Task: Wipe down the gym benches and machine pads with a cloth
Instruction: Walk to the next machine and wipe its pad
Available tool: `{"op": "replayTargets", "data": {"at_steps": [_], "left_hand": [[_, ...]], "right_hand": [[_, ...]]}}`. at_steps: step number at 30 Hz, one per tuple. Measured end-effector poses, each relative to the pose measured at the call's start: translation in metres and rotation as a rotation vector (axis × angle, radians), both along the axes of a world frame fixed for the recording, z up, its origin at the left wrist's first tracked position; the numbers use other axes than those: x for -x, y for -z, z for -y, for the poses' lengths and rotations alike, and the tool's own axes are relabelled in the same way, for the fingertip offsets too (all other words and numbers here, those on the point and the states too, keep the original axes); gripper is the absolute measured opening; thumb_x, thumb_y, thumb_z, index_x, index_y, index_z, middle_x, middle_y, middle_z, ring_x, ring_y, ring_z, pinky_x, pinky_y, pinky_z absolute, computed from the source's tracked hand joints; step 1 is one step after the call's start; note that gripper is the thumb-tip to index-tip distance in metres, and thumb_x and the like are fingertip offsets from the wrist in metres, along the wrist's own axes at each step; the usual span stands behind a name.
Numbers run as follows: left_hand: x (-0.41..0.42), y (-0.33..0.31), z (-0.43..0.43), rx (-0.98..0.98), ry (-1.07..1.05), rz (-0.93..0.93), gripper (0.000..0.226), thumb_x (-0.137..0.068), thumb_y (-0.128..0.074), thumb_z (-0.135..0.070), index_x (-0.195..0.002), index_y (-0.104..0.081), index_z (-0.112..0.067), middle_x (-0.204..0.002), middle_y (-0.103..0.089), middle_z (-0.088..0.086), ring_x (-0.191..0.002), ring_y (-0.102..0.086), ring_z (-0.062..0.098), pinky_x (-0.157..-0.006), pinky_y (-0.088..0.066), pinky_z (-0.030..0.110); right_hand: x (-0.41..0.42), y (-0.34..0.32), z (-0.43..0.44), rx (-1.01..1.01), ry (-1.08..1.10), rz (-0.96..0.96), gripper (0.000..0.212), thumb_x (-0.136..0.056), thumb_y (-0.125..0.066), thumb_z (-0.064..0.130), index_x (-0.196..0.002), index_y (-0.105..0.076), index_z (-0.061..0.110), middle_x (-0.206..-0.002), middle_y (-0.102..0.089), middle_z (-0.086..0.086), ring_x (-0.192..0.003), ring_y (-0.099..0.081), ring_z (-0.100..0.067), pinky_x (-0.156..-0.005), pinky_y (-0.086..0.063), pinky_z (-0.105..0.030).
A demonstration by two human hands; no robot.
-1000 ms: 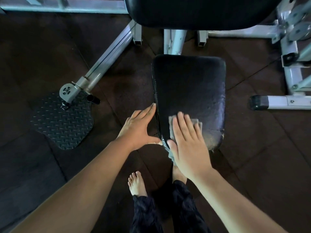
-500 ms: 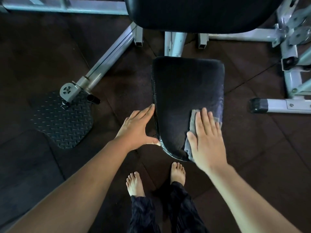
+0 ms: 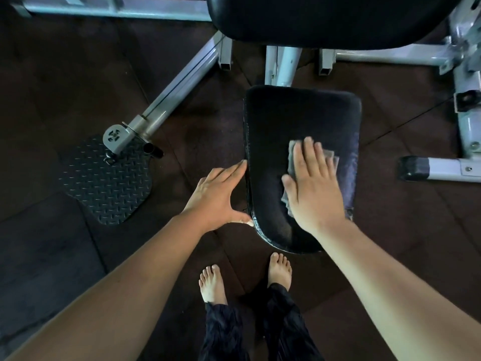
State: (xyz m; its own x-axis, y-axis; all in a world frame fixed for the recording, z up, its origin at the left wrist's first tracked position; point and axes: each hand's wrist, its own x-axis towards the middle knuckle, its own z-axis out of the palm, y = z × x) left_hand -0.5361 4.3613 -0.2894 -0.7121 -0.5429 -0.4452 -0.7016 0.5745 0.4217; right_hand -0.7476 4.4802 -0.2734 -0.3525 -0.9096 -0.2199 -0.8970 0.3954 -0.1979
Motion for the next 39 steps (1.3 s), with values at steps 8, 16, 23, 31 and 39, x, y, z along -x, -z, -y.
{"op": "replayTargets", "data": {"at_steps": [8, 16, 23, 31, 39], "left_hand": [[-0.002, 0.006, -0.001, 0.011, -0.004, -0.002, 0.134, -0.069, -0.078, -0.073, -0.164, 0.009, -0.035, -0.172, -0.006, -0.017, -0.152, -0.014, 0.013, -0.125, -0.024, 0.046], [-0.006, 0.000, -0.010, 0.003, -0.042, -0.002, 0.132, -0.070, -0.081, -0.067, -0.164, 0.007, -0.037, -0.171, -0.004, -0.013, -0.154, -0.015, 0.019, -0.126, -0.023, 0.047], [-0.008, -0.026, -0.042, -0.017, -0.236, -0.041, 0.101, -0.088, -0.073, -0.049, -0.165, -0.010, -0.036, -0.165, -0.019, -0.010, -0.148, -0.028, 0.022, -0.119, -0.036, 0.048], [0.016, -0.070, -0.094, -0.051, -0.571, -0.195, 0.059, -0.094, -0.065, -0.029, -0.151, -0.049, -0.028, -0.145, -0.048, -0.005, -0.131, -0.042, 0.021, -0.108, -0.045, 0.043], [0.043, -0.081, -0.092, -0.105, -0.625, -0.162, 0.052, -0.095, -0.065, -0.036, -0.145, -0.055, -0.027, -0.141, -0.046, -0.006, -0.129, -0.040, 0.020, -0.108, -0.044, 0.041]], "right_hand": [[0.045, 0.008, 0.101, -0.017, -0.005, -0.005, 0.066, -0.109, -0.024, 0.045, -0.165, -0.005, 0.014, -0.173, 0.002, -0.008, -0.159, 0.004, -0.026, -0.129, -0.001, -0.046], [-0.055, -0.009, -0.026, -0.038, 0.003, 0.072, 0.067, -0.108, -0.016, 0.046, -0.165, -0.005, 0.012, -0.172, 0.004, -0.008, -0.159, 0.008, -0.024, -0.129, 0.002, -0.044], [-0.031, -0.045, -0.018, -0.056, 0.035, 0.193, 0.070, -0.100, -0.052, 0.029, -0.162, -0.023, 0.014, -0.166, -0.030, -0.004, -0.151, -0.027, -0.025, -0.125, -0.025, -0.040], [-0.001, -0.064, 0.017, -0.196, -0.009, 0.128, 0.054, -0.088, -0.071, 0.026, -0.138, -0.055, 0.014, -0.131, -0.056, -0.008, -0.123, -0.043, -0.030, -0.100, -0.042, -0.039], [0.008, -0.069, 0.033, -0.280, -0.070, 0.186, 0.016, -0.085, -0.071, 0.025, -0.097, -0.069, 0.015, -0.100, -0.055, 0.000, -0.112, -0.049, -0.027, -0.084, -0.047, -0.036]]}}
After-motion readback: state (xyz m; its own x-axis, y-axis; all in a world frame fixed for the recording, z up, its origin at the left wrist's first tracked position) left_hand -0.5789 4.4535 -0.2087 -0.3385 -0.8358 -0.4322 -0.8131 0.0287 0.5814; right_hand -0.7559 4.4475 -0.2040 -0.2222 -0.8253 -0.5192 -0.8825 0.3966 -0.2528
